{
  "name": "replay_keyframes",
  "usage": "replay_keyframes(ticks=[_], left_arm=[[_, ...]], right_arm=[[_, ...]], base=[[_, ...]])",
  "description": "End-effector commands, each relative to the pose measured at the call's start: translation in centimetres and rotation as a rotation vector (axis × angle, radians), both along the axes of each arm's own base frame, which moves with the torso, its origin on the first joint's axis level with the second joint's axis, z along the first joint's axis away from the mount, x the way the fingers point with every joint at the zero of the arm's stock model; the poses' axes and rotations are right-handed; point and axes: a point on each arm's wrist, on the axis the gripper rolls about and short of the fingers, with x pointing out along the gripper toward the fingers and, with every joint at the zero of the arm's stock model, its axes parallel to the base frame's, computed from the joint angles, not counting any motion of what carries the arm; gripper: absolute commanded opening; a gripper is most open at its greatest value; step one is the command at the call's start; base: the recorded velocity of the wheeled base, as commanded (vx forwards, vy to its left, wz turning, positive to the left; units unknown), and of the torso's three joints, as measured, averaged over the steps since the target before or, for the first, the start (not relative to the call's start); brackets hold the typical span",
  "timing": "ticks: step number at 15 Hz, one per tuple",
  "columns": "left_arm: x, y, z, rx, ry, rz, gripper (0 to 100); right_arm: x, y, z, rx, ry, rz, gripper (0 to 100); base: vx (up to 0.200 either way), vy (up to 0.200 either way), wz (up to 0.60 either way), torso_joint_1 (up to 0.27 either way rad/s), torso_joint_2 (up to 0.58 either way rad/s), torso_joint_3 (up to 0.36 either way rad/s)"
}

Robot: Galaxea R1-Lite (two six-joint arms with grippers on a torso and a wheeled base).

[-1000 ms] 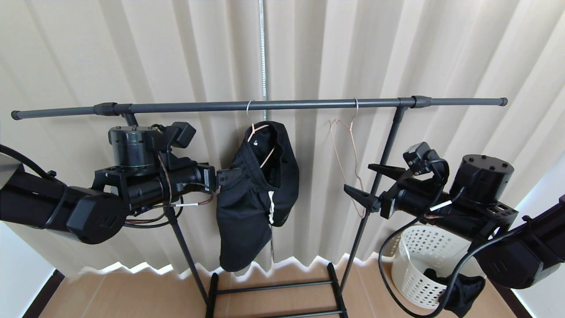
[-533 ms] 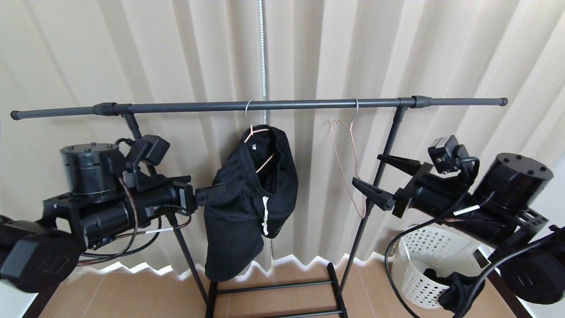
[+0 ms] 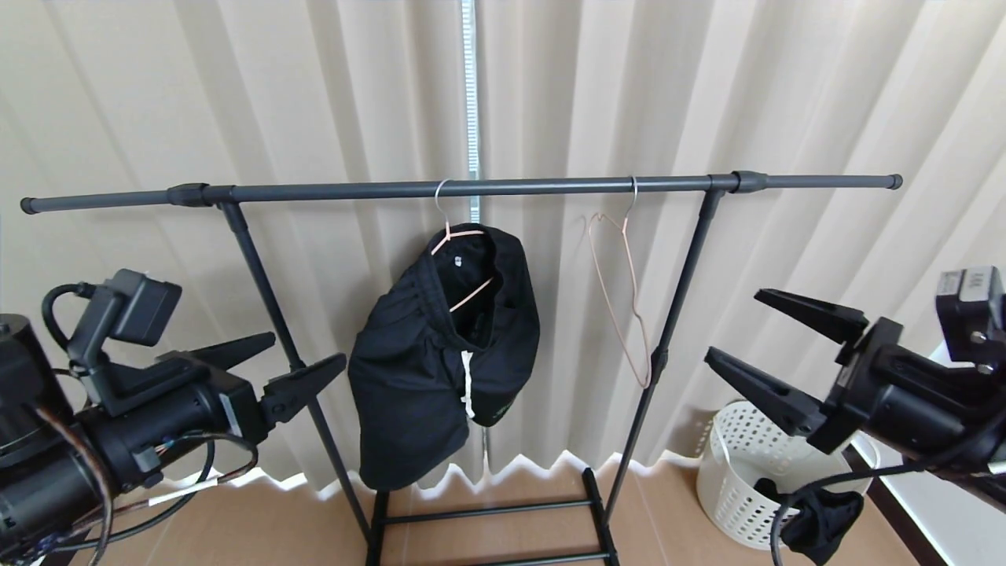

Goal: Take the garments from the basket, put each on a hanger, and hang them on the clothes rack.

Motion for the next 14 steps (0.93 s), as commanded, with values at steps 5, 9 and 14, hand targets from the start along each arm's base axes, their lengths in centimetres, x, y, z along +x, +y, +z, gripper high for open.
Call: replay_keyframes(ticks=[5,9,14], left_arm=[[-9.4,3.2,-2.6,-0.002,-0.008,0.126,100],[-13.3,3.6,-3.9,0.002,0.074,0.137,100],[-17.2,3.6,-5.8,0.005,0.113,0.078,100]], right_arm=[[-8.8,-3.1,-1.0,0.004,-0.011,-0.253,100],[-14.3,-5.0,-3.1,-0.043,0.094,-0.363,100],[-20.7,-6.8,-8.7,-0.097,0.153,-0.39,100]], base=[[0.0,0.0,0.0,0.0,0.0,0.0],[0.0,0.0,0.0,0.0,0.0,0.0],[0.0,0.0,0.0,0.0,0.0,0.0]])
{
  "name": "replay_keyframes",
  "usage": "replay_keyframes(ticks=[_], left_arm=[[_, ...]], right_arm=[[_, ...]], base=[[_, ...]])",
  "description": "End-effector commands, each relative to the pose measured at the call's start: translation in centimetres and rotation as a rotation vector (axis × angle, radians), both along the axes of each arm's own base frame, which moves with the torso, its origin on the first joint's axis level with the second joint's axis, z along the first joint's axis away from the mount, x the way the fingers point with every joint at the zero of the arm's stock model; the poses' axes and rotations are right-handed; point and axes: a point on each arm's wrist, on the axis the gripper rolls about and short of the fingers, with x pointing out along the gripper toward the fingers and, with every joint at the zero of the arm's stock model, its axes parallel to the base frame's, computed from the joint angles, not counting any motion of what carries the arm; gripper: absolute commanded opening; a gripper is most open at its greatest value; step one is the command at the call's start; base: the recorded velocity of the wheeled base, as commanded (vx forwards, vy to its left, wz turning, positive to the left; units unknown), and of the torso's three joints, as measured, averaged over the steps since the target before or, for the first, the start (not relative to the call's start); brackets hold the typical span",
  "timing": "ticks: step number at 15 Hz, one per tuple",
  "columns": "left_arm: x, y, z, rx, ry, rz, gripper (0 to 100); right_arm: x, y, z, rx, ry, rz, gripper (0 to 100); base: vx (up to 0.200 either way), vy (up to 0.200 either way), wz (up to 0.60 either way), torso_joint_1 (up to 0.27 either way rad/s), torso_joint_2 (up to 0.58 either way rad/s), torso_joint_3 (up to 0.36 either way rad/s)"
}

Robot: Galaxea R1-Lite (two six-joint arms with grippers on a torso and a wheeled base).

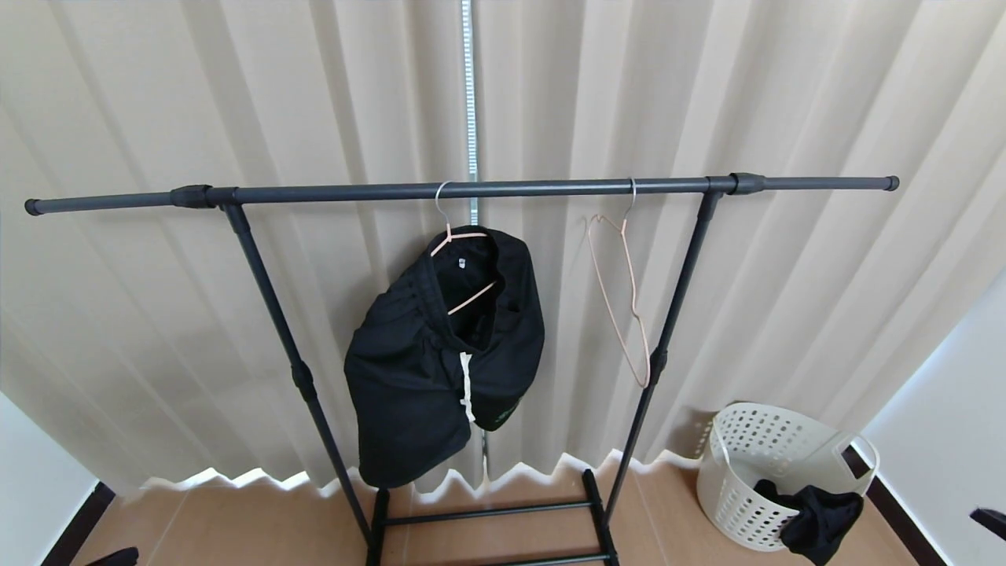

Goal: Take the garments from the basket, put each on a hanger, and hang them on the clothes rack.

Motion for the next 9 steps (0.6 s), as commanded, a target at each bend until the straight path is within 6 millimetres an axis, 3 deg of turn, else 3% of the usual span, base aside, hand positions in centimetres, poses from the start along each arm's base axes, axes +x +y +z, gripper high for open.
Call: replay_keyframes(ticks=[1,4,9], left_arm=[[-2.7,0.2,-1.0,-0.008,-0.074,-0.033,100],[-4.6,0.4,-1.8,-0.014,-0.122,-0.031,100],[-5.2,0.5,-1.9,-0.02,-0.179,0.012,100]], right_arm=[[-4.2,-1.2,-2.7,0.028,-0.1,-0.014,100],[-4.0,-1.2,-2.9,0.043,-0.071,-0.14,100],[-3.9,-1.3,-2.9,0.029,-0.072,-0.291,100]], base=[[0.0,0.0,0.0,0.0,0.0,0.0],[0.0,0.0,0.0,0.0,0.0,0.0],[0.0,0.0,0.0,0.0,0.0,0.0]])
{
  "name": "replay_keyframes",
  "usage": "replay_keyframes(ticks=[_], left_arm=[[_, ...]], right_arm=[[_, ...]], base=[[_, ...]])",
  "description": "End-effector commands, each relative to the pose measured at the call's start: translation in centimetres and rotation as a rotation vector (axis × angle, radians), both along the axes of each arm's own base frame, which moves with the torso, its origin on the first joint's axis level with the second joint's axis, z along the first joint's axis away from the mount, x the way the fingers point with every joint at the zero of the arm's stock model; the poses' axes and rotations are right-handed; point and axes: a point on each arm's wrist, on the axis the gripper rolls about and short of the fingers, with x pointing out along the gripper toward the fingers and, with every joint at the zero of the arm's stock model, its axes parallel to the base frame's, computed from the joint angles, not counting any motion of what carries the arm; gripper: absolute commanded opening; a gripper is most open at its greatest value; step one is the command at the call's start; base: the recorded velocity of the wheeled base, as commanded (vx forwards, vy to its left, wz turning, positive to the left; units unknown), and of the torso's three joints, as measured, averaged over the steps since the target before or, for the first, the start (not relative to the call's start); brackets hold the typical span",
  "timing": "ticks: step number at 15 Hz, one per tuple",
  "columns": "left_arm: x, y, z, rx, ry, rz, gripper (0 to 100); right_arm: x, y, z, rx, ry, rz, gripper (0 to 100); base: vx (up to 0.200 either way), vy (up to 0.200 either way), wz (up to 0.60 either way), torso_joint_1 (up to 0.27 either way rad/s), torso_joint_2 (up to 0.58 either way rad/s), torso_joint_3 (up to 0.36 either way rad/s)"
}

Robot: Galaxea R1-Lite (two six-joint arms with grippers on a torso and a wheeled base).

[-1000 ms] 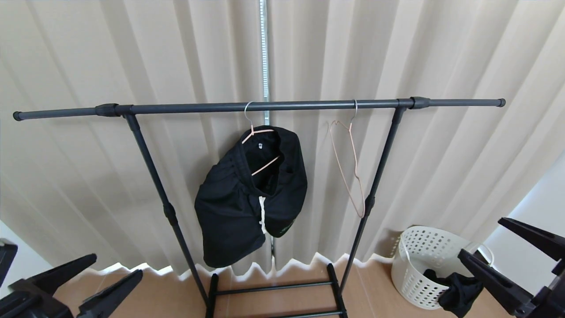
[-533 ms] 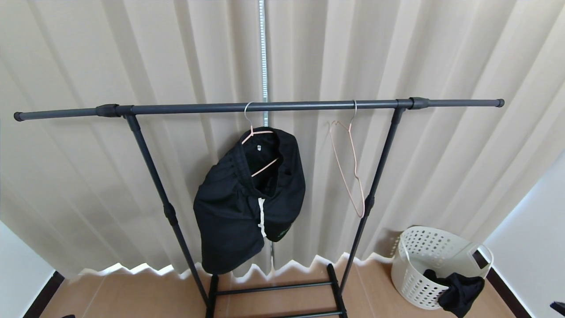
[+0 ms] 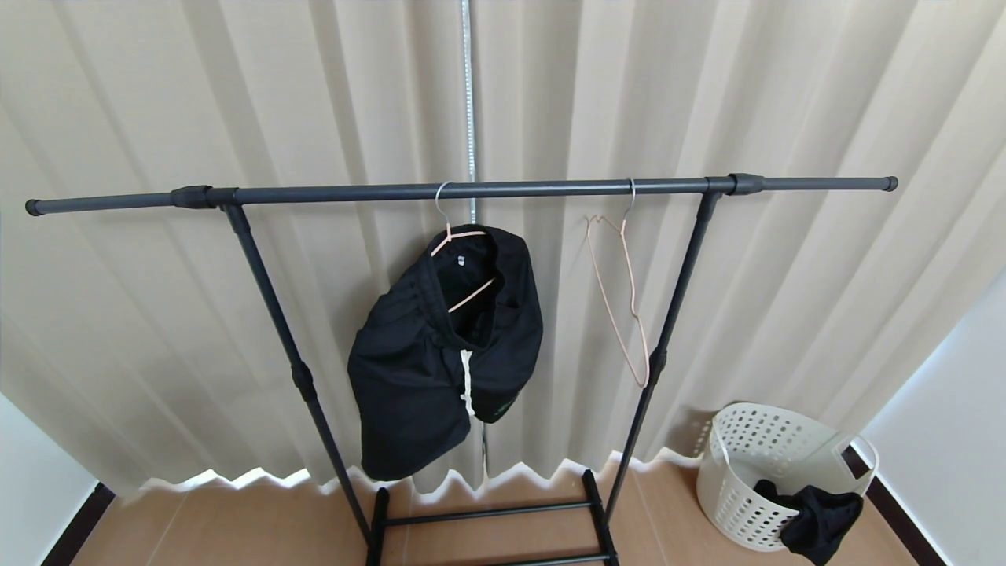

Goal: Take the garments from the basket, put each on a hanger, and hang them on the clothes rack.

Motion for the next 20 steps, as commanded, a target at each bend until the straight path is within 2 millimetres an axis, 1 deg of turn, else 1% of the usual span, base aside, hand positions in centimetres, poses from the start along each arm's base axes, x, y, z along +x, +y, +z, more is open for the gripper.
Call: replay_keyframes(ticks=[1,2,4,5,6,8,9,12,17,20], left_arm=[[-0.5,0.1,-0.1,-0.012,-0.057,0.04,100],[-0.5,0.1,-0.1,-0.005,-0.053,0.046,100],[-0.3,0.3,-0.3,0.104,-0.048,0.256,100],[-0.4,0.4,-0.2,0.119,-0.052,0.315,100],[-0.8,0.5,-0.8,0.13,-0.079,0.34,100],[-1.2,0.5,-0.9,0.12,-0.137,0.339,100],[-1.7,0.5,-1.0,0.09,-0.198,0.335,100],[-1.7,0.5,-1.0,0.094,-0.198,0.333,100],[-1.7,0.5,-1.1,0.093,-0.197,0.325,100],[-1.7,0.4,-1.1,0.1,-0.198,0.321,100]], right_arm=[[0.0,0.0,-0.1,0.003,-0.002,-0.021,100],[0.0,0.0,0.0,0.009,-0.003,-0.037,100],[0.0,0.1,0.0,0.012,-0.014,-0.088,100],[-0.2,0.2,0.0,0.012,-0.035,-0.112,100],[-0.7,0.3,-0.2,0.007,-0.106,-0.131,100],[-0.7,0.3,-0.2,-0.006,-0.109,-0.122,100],[-0.7,0.3,-0.1,-0.007,-0.111,-0.108,100],[-0.7,0.5,-0.1,0.016,-0.11,-0.04,100],[-0.7,0.5,-0.2,0.05,-0.108,-0.047,100],[-0.7,0.5,-0.2,0.041,-0.109,-0.037,100]], base=[[0.0,0.0,0.0,0.0,0.0,0.0],[0.0,0.0,0.0,0.0,0.0,0.0],[0.0,0.0,0.0,0.0,0.0,0.0],[0.0,0.0,0.0,0.0,0.0,0.0],[0.0,0.0,0.0,0.0,0.0,0.0],[0.0,0.0,0.0,0.0,0.0,0.0],[0.0,0.0,0.0,0.0,0.0,0.0],[0.0,0.0,0.0,0.0,0.0,0.0],[0.0,0.0,0.0,0.0,0.0,0.0],[0.0,0.0,0.0,0.0,0.0,0.0]])
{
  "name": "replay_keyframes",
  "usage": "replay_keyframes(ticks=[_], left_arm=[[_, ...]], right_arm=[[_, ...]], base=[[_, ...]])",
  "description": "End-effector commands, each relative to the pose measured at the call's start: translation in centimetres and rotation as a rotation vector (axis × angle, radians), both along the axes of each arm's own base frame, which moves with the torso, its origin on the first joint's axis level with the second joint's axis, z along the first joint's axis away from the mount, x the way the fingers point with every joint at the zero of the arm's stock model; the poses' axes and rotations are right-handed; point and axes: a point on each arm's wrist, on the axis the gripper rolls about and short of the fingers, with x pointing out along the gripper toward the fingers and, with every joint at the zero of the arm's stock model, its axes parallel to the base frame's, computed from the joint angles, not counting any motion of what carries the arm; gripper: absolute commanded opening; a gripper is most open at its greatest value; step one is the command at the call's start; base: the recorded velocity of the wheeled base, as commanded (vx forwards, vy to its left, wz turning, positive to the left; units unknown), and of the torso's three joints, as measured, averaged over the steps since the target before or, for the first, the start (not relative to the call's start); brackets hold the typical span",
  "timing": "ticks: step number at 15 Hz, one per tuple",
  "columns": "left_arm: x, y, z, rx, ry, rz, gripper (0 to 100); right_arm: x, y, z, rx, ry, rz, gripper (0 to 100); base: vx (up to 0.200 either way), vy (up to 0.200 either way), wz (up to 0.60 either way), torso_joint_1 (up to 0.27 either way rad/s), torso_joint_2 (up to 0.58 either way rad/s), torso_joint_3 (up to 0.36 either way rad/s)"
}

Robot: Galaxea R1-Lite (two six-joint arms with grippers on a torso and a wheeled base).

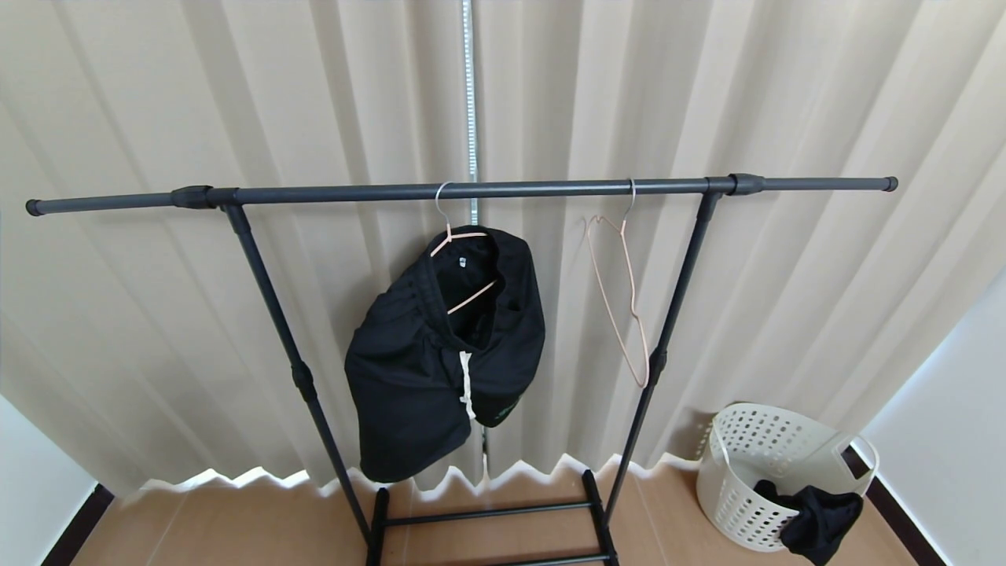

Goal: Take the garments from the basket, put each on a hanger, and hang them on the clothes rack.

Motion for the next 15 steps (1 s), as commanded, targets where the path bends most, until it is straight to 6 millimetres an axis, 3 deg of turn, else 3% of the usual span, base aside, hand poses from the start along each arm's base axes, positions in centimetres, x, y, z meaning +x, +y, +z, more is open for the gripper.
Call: replay_keyframes(ticks=[1,8,15], left_arm=[[0.01,0.0,0.01,0.001,0.001,-0.002,100],[0.01,0.0,0.01,-0.001,0.001,0.0,100],[0.01,0.0,0.01,-0.002,0.001,0.0,100]], right_arm=[[0.0,0.0,-0.01,-0.002,0.0,0.002,100],[0.0,0.01,-0.01,-0.004,0.0,0.003,100],[0.0,0.01,-0.01,-0.005,0.0,0.003,100]], base=[[0.0,0.0,0.0,0.0,0.0,0.0],[0.0,0.0,0.0,0.0,0.0,0.0],[0.0,0.0,0.0,-0.139,0.33,0.177]])
